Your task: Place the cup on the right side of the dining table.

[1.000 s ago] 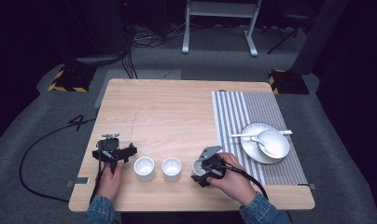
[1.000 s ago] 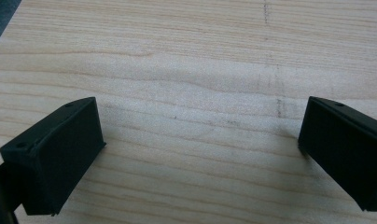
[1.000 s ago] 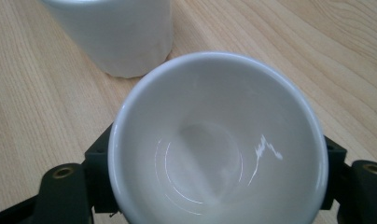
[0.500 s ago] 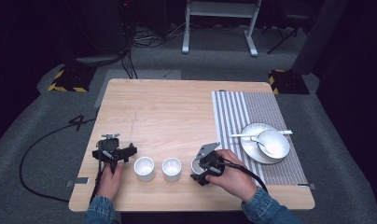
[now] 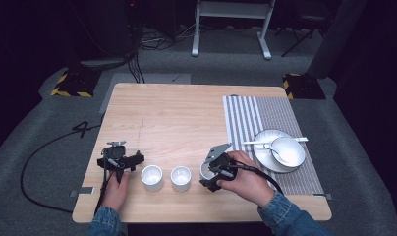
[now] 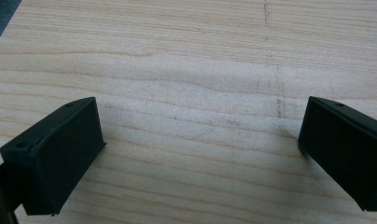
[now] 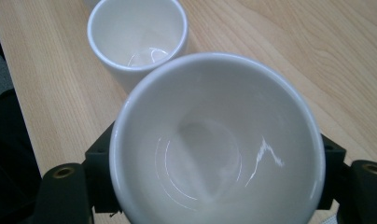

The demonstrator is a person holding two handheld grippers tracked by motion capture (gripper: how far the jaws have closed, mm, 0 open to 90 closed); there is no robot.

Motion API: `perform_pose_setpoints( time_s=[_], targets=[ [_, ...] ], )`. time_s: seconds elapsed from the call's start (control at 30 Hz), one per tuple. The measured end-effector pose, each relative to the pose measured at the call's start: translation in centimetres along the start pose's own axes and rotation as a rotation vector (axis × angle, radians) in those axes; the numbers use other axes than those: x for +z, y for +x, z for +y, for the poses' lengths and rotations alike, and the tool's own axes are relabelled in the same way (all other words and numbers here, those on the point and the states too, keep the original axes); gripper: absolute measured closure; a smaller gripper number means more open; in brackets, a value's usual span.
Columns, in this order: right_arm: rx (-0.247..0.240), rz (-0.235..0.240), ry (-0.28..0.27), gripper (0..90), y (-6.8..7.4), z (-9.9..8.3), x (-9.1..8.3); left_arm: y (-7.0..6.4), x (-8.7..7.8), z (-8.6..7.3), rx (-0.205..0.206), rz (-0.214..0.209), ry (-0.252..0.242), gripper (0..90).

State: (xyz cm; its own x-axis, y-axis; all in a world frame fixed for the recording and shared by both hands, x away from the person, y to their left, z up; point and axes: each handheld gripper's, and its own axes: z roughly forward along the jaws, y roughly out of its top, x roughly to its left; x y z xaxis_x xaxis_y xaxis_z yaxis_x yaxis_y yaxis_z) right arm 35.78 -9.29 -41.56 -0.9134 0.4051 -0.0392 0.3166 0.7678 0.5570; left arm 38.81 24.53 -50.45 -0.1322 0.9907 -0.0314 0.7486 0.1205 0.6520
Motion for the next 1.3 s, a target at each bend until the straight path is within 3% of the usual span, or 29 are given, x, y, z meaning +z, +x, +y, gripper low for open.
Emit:
perform_pose_setpoints(
  time_s=[0.97, 1.3],
  targets=[
    [0.053, -0.016, -0.038, 27.2, -3.6, 3.3, -5.1, 0.0, 0.0, 0.0, 0.000, 0.000, 0.000, 0.1],
    [0.054, -0.054, -0.038, 27.2, -5.1, 4.8, -6.2, 0.0, 0.0, 0.0, 0.000, 0.000, 0.000, 0.1]
  ],
)
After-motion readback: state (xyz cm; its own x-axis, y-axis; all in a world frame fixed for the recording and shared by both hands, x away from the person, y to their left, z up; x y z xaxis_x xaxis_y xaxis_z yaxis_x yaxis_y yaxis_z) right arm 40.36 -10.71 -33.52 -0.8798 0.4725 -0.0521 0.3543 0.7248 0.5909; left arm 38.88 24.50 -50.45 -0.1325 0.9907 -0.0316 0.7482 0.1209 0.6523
